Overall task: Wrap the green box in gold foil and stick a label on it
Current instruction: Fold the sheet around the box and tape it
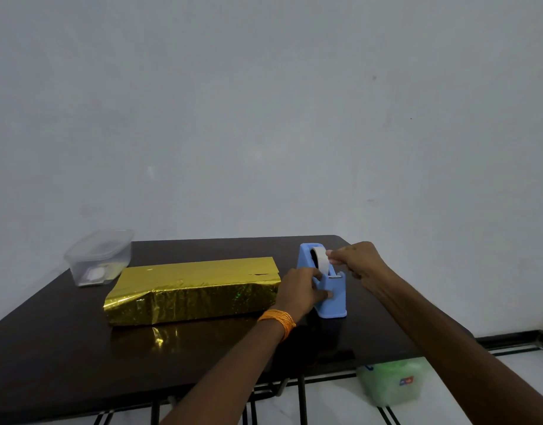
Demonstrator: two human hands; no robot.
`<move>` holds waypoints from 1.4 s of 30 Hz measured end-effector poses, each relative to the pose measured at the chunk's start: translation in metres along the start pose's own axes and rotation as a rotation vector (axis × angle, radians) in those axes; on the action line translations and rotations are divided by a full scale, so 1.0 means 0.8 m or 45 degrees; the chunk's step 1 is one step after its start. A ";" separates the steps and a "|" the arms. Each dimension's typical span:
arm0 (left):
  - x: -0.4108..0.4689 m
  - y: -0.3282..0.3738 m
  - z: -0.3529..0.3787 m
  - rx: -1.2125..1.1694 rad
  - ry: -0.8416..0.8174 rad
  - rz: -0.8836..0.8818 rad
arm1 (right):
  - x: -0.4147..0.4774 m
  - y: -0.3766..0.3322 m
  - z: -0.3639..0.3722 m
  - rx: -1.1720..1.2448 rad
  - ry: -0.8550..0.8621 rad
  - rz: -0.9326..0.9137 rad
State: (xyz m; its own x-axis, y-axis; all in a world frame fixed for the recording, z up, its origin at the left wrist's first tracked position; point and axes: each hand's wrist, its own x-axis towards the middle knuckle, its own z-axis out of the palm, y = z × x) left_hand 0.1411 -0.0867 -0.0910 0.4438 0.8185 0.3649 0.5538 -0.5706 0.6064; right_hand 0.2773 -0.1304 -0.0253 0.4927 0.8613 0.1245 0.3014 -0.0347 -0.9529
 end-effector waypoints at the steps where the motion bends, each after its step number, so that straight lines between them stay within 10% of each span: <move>1: 0.000 -0.001 -0.001 0.002 0.006 0.001 | -0.006 0.003 -0.003 0.014 -0.011 0.017; 14: -0.006 0.006 -0.001 0.011 0.012 -0.001 | -0.042 0.056 -0.010 0.149 -0.022 0.077; 27: -0.013 0.006 0.005 0.007 0.033 0.024 | -0.055 0.084 -0.011 -0.881 0.123 -0.284; 35: -0.024 -0.001 -0.055 0.029 0.103 0.190 | -0.068 0.033 0.005 -0.369 0.236 -0.542; 42: -0.033 -0.081 -0.189 0.055 0.319 -0.012 | -0.057 0.001 0.108 -0.208 -0.277 -0.848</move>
State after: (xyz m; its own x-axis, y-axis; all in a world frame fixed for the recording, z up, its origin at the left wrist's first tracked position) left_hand -0.0129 -0.0609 -0.0334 0.2530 0.8117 0.5264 0.5888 -0.5609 0.5820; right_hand 0.1844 -0.1257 -0.0556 -0.0070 0.8069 0.5907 0.6079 0.4725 -0.6381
